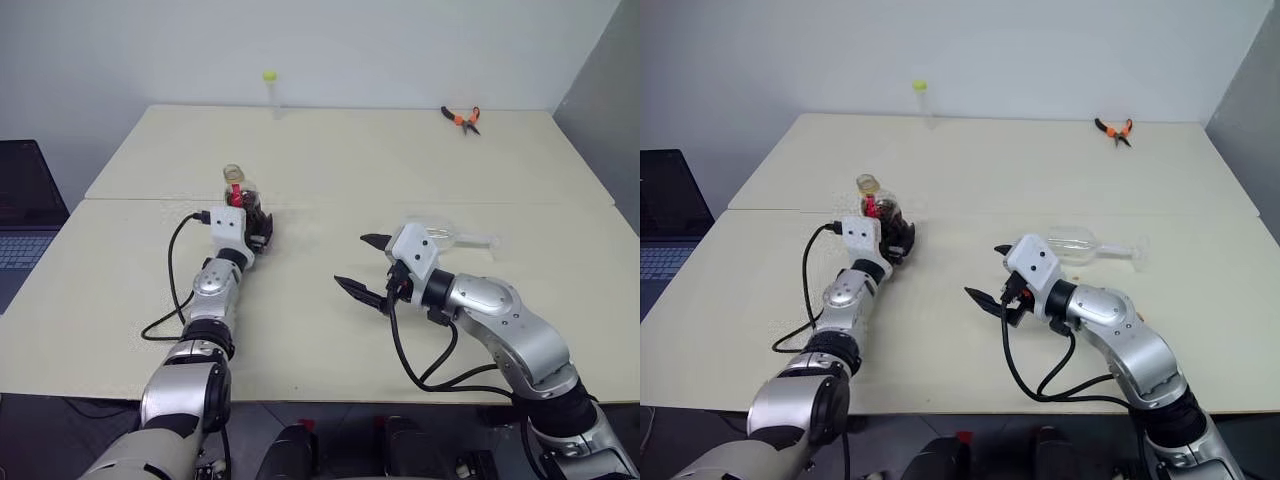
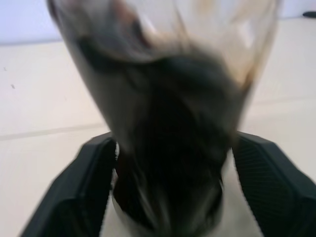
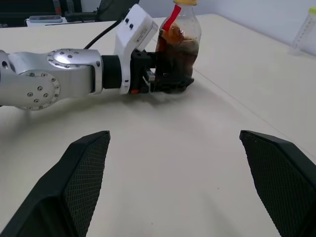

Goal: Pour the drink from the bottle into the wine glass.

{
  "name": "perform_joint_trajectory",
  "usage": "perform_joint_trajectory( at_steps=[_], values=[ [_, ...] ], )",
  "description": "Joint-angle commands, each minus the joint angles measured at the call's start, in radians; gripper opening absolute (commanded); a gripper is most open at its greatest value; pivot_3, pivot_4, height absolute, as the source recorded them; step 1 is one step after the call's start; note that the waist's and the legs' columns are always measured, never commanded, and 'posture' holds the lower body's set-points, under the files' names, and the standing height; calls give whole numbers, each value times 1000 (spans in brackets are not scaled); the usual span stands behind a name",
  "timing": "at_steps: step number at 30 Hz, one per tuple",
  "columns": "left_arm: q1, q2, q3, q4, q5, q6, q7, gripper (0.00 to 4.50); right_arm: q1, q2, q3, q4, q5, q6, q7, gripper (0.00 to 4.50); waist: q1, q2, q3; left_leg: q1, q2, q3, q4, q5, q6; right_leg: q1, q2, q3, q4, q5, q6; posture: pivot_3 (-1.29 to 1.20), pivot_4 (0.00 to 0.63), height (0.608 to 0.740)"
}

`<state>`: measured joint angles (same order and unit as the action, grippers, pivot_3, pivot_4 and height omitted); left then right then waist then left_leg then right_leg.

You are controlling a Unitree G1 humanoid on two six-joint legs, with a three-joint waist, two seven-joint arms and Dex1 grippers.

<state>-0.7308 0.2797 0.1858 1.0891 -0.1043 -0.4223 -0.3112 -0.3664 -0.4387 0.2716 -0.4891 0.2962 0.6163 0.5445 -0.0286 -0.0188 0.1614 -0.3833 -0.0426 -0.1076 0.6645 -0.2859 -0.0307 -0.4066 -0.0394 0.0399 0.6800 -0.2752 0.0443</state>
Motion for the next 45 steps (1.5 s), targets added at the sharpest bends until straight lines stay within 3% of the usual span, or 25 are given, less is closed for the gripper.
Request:
perform_joint_trajectory(
  at_steps=[1,5,12,17,22,28,32,39,45],
  values=[
    [38,-8,5,-96,-18,-27,-17,4474,8,-12,-30,-57,-1,-12,6,4500,0,0,0,0,0,0,0,0,0,0,0,0,0,0,0,0,150,740],
    [136,-29,-8,-273,-39,10,-37,4474,44,-41,-60,-88,1,-6,6,4500,1,0,0,0,0,0,0,0,0,0,-1,0,0,0,0,0,150,740],
    [402,-39,-27,-752,-84,225,-31,4474,145,-89,-154,-138,-6,-4,-23,4500,1,0,0,0,1,0,0,0,0,0,-4,0,0,0,0,0,150,740],
    [555,-27,-52,-984,-154,382,-93,4474,241,-150,-210,-106,-117,-72,-77,4500,3,0,0,1,1,0,-1,-1,1,1,-4,1,0,0,0,0,150,740],
    [547,-11,-96,-1050,-132,437,-118,4474,261,-186,-202,-25,-279,-184,-149,4500,4,0,0,2,1,1,0,-2,3,2,0,0,0,0,0,0,150,740],
    [439,55,-216,-1122,-231,611,-366,4474,194,-288,-79,137,-697,-251,-304,4500,3,0,0,2,1,3,0,0,0,2,0,1,0,0,0,0,150,740],
    [387,101,-275,-1135,-252,651,-504,4474,143,-308,-26,251,-859,-274,-357,4500,-1,1,-1,2,2,3,-1,0,-1,2,1,1,0,0,0,0,150,740],
    [337,136,-333,-1135,-273,688,-661,4474,63,-270,34,433,-1025,-326,-429,4500,-2,1,-1,2,2,4,-1,0,-1,1,2,2,0,0,-1,0,150,740],
    [319,109,-343,-1114,-261,678,-681,4474,-18,-218,86,630,-1115,-366,-489,4500,-2,1,-1,2,2,5,-1,0,-1,2,1,3,0,0,-1,0,150,740]
  ],
)
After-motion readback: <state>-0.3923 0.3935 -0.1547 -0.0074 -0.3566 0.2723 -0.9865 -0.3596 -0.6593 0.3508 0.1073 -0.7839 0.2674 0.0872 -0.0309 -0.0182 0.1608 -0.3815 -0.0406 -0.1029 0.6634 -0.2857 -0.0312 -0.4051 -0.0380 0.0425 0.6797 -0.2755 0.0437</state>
